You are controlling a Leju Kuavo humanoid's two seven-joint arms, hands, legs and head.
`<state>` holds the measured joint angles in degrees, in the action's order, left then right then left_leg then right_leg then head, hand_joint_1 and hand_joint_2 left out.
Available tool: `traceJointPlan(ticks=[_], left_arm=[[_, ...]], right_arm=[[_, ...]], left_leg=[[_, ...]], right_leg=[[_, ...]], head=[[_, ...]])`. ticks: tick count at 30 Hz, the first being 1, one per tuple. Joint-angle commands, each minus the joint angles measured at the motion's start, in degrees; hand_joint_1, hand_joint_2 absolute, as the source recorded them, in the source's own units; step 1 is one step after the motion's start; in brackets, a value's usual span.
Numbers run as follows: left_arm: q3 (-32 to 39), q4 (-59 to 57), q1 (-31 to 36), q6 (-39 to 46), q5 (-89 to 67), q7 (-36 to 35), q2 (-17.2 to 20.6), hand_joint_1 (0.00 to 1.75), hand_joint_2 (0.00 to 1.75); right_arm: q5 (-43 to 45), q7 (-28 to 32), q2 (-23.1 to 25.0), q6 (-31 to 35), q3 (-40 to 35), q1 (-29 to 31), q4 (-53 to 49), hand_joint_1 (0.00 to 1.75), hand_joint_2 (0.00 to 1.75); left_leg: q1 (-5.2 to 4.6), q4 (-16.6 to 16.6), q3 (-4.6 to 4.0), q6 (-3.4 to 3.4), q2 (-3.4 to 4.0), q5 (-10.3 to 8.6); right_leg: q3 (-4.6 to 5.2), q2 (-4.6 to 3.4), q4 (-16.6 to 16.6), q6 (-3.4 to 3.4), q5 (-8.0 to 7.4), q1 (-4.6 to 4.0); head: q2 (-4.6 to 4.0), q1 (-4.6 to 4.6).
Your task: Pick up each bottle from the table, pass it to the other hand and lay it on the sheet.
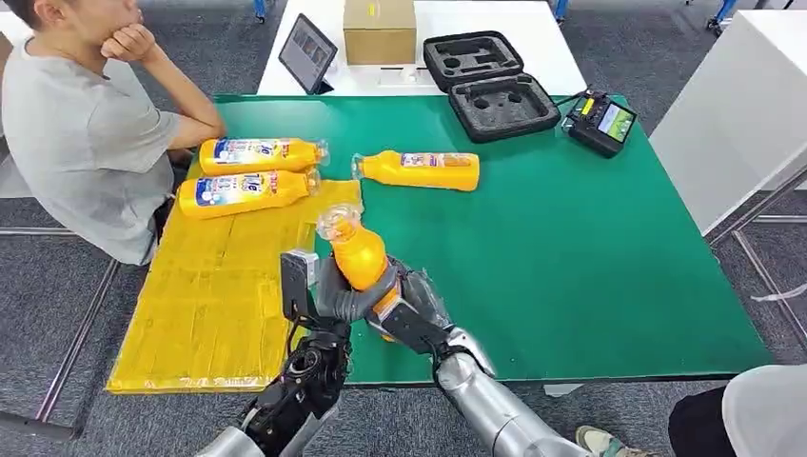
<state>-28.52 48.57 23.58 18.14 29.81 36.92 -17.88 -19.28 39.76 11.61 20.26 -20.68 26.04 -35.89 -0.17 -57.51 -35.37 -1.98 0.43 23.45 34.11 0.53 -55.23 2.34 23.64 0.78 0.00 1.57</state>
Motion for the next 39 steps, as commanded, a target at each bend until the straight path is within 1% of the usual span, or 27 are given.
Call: traceJointPlan(ticks=[1, 6, 12, 14, 17, 18, 19, 20, 21, 22, 23, 24, 25, 29, 30, 32, 35, 37, 38, 39], left_arm=[[-1.77, -2.21, 1.43, -1.48, 1.37, -1.80, 1.00, 1.75, 1.75], [-1.71, -1.94, 1.37, -1.63, 1.43, -2.02, 1.16, 1.75, 1.75], [-1.91, -0.93, 0.79, -2.99, 1.92, -3.48, 1.52, 1.75, 1.75], [-1.65, 0.84, 0.35, -1.59, 0.86, -1.75, 1.99, 1.75, 1.75], [-0.92, 5.53, -0.76, -0.67, 0.09, -1.11, 3.12, 1.75, 1.75], [-0.48, 7.85, -1.22, 0.87, -1.19, 0.05, 3.71, 1.75, 1.75], [-0.15, 9.00, -1.20, 2.49, -2.48, 1.41, 4.02, 1.75, 1.75], [2.26, 14.20, -2.38, 8.94, -8.93, 3.08, 4.61, 1.75, 1.75], [4.03, 15.38, -2.68, 9.80, -10.99, 3.08, 4.64, 1.75, 1.75], [7.01, 17.80, -3.12, 12.47, -15.17, 3.08, 4.49, 1.75, 1.75], [8.25, 18.75, -3.21, 13.94, -17.11, 3.08, 4.58, 1.75, 1.75], [10.32, 20.58, -3.34, 16.65, -21.23, 3.08, 4.95, 1.75, 1.75], [10.92, 20.48, -3.21, 15.97, -21.04, 3.08, 5.37, 1.75, 1.75], [10.92, 20.48, -3.21, 15.97, -21.04, 3.08, 5.37, 1.75, 1.75], [12.14, 22.66, -4.11, 19.15, -25.14, 3.08, 4.84, 1.75, 1.75], [12.82, 22.97, -3.99, 20.01, -26.23, 3.08, 5.37, 1.75, 1.75], [12.82, 23.81, -3.72, 21.86, -29.96, 3.08, 6.16, 1.75, 1.75], [13.73, 23.95, -3.81, 21.86, -33.05, 3.08, 5.87, 1.75, 1.75], [13.73, 23.95, -3.81, 21.86, -33.05, 3.08, 5.87, 1.75, 1.75], [16.89, 23.28, -3.88, 21.86, -44.10, 3.08, 4.75, 1.75, 1.75]], right_arm=[[-0.08, 0.24, 0.89, -0.15, -3.43, 3.73, 4.54, 0.00, 1.75], [-0.05, 0.24, 0.87, -0.14, -3.46, 3.73, 4.53, 0.00, 1.75], [0.83, 0.24, 0.90, -0.03, -2.99, 4.04, 4.66, 0.00, 1.75], [1.16, 0.24, 0.79, -0.08, -2.74, 3.79, 4.42, 0.00, 1.75], [1.49, 0.24, 0.45, -0.15, -2.75, 3.20, 3.66, 0.00, 1.75], [1.67, 0.24, 0.33, -0.18, -2.80, 2.91, 3.19, 0.00, 1.75], [1.71, 0.24, 0.24, -0.09, -2.86, 2.73, 2.90, 0.00, 1.75], [1.94, 0.24, 0.02, -0.34, -3.18, 2.02, 1.46, 0.00, 1.75], [1.94, 0.24, -0.04, -0.41, -3.38, 1.70, 0.93, 0.00, 1.75], [1.82, 0.24, 0.01, -0.71, -3.71, 1.36, 0.31, 0.00, 1.75], [1.71, 0.24, 0.07, -0.76, -3.84, 1.19, 0.02, 0.00, 1.75], [1.60, 0.24, 0.29, -1.01, -3.87, 0.89, -0.35, 0.00, 1.75], [1.55, 0.24, 0.43, -0.96, -3.88, 0.81, -0.36, 0.00, 1.75], [1.55, 0.24, 0.43, -0.96, -3.88, 0.81, -0.36, 0.00, 1.75], [1.29, 0.24, 0.43, -1.16, -3.75, 0.72, -0.53, 0.00, 1.75], [1.21, 0.24, 0.42, -1.22, -3.57, 0.42, -0.79, 0.00, 1.75], [1.25, 0.24, 0.27, -1.34, -3.39, 0.00, -1.29, 0.00, 1.75], [1.29, 0.24, 0.25, -1.45, -3.34, -0.10, -1.40, 0.00, 1.75], [1.29, 0.24, 0.25, -1.45, -3.34, -0.10, -1.40, 0.00, 1.75], [1.25, 0.24, 0.16, -1.42, -3.10, -0.41, -1.70, 0.00, 1.75]], left_leg=[[0.05, 0.01, 0.23, 0.12, 0.06, 0.10], [0.02, 0.03, 0.12, 0.05, 0.05, 0.04], [0.05, 0.00, 0.27, 0.12, 0.09, 0.12], [0.05, 0.01, 0.29, 0.13, 0.10, 0.13], [0.04, 0.02, 0.19, 0.09, 0.09, 0.08], [0.02, 0.03, 0.11, 0.06, 0.07, 0.05], [0.05, 0.02, 0.23, 0.11, 0.10, 0.11], [0.03, 0.02, 0.10, 0.07, 0.07, 0.05], [0.06, 0.00, 0.23, 0.12, 0.09, 0.13], [0.04, 0.00, 0.11, 0.08, 0.09, 0.07], [0.09, -0.05, 0.21, 0.13, 0.13, 0.16], [0.07, -0.04, 0.09, 0.09, 0.13, 0.09], [0.09, -0.04, 0.22, 0.14, 0.18, 0.16], [0.04, 0.04, 0.13, 0.07, 0.08, 0.04], [0.08, 0.00, 0.24, 0.12, 0.07, 0.11], [0.06, 0.02, 0.09, 0.06, 0.07, 0.05], [0.07, 0.02, 0.21, 0.10, 0.08, 0.11], [0.06, 0.02, 0.09, 0.07, 0.04, 0.05], [0.07, 0.01, 0.25, 0.12, 0.05, 0.13], [0.06, 0.01, 0.16, 0.10, 0.01, 0.08]], right_leg=[[-0.20, -0.12, 0.00, -0.10, 0.08, -0.04], [-0.10, -0.08, 0.02, -0.06, 0.02, -0.02], [-0.24, -0.16, -0.01, -0.11, 0.08, -0.04], [-0.26, -0.17, -0.01, -0.13, 0.09, -0.04], [-0.17, -0.14, 0.01, -0.09, 0.05, -0.03], [-0.10, -0.10, 0.01, -0.06, 0.02, -0.01], [-0.20, -0.15, 0.00, -0.11, 0.07, -0.04], [-0.09, -0.09, 0.01, -0.07, 0.03, -0.03], [-0.19, -0.14, -0.02, -0.12, 0.10, -0.05], [-0.08, -0.11, -0.01, -0.08, 0.05, -0.04], [-0.17, -0.18, -0.06, -0.13, 0.12, -0.08], [-0.05, -0.15, -0.03, -0.09, 0.05, -0.07], [-0.14, -0.23, -0.06, -0.13, 0.10, -0.07], [-0.08, -0.09, 0.00, -0.09, 0.04, -0.03], [-0.19, -0.11, -0.03, -0.13, 0.09, -0.07], [-0.07, -0.09, 0.00, -0.07, 0.04, -0.04], [-0.18, -0.12, -0.01, -0.10, 0.10, -0.04], [-0.08, -0.07, 0.00, -0.08, 0.05, -0.04], [-0.22, -0.10, -0.02, -0.13, 0.12, -0.05], [-0.15, -0.05, -0.02, -0.11, 0.10, -0.04]], head=[[0.00, -0.02], [0.00, 0.02], [0.00, 0.00], [0.00, 0.00], [0.00, 0.00], [0.00, 0.00], [0.00, 0.00], [0.00, 0.02], [0.00, 0.02], [0.00, 0.00], [0.00, 0.02], [0.00, 0.02], [0.00, 0.02], [0.00, 0.00], [0.00, 0.00], [0.00, 0.00], [0.00, 0.00], [0.00, 0.00], [0.00, 0.02], [0.00, 0.00]])
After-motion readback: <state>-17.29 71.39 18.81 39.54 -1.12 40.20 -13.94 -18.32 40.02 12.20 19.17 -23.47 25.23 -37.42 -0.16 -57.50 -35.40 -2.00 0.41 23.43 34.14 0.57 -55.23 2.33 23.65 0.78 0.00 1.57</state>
